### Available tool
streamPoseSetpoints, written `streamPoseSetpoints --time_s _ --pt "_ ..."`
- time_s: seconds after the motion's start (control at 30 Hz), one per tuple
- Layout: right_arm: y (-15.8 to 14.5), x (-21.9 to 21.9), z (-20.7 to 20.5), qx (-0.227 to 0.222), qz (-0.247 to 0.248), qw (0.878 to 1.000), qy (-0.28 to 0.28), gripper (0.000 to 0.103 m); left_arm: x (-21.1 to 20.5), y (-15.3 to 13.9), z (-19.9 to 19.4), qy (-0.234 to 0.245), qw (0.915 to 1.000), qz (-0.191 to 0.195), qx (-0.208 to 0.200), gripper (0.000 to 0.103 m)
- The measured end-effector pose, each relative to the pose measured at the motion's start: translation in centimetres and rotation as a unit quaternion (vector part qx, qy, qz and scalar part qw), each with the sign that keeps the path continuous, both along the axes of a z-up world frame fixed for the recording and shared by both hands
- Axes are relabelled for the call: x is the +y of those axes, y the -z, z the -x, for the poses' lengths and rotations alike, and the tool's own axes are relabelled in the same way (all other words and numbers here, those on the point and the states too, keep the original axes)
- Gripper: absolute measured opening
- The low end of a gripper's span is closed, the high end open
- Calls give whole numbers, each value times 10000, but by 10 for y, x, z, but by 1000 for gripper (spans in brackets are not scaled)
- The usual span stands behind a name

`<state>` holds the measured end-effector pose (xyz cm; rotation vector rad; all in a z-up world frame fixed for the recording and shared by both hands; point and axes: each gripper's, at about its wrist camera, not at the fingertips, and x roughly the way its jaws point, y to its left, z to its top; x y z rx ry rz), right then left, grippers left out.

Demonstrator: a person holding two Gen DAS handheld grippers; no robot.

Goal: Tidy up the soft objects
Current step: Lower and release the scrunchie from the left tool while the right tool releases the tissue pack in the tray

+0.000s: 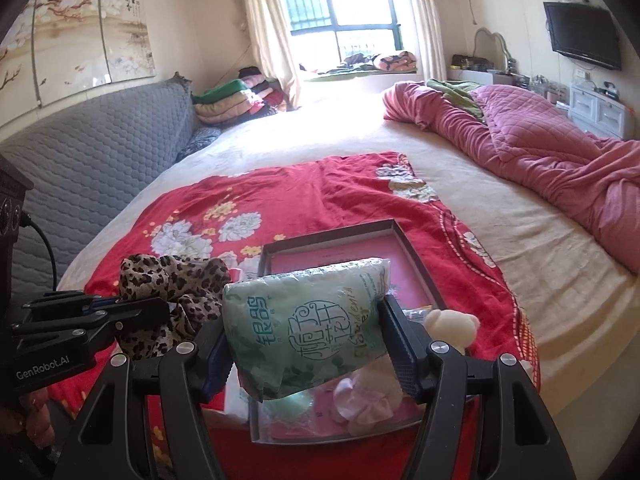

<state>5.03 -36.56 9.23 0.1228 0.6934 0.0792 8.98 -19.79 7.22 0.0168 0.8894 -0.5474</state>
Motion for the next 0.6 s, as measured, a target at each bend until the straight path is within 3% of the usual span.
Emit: streamPoseSetpoints --time_s 0.6 --pt "46 5 -18 451 580 9970 -242 68 -46 47 -49 321 9973 -217 619 10"
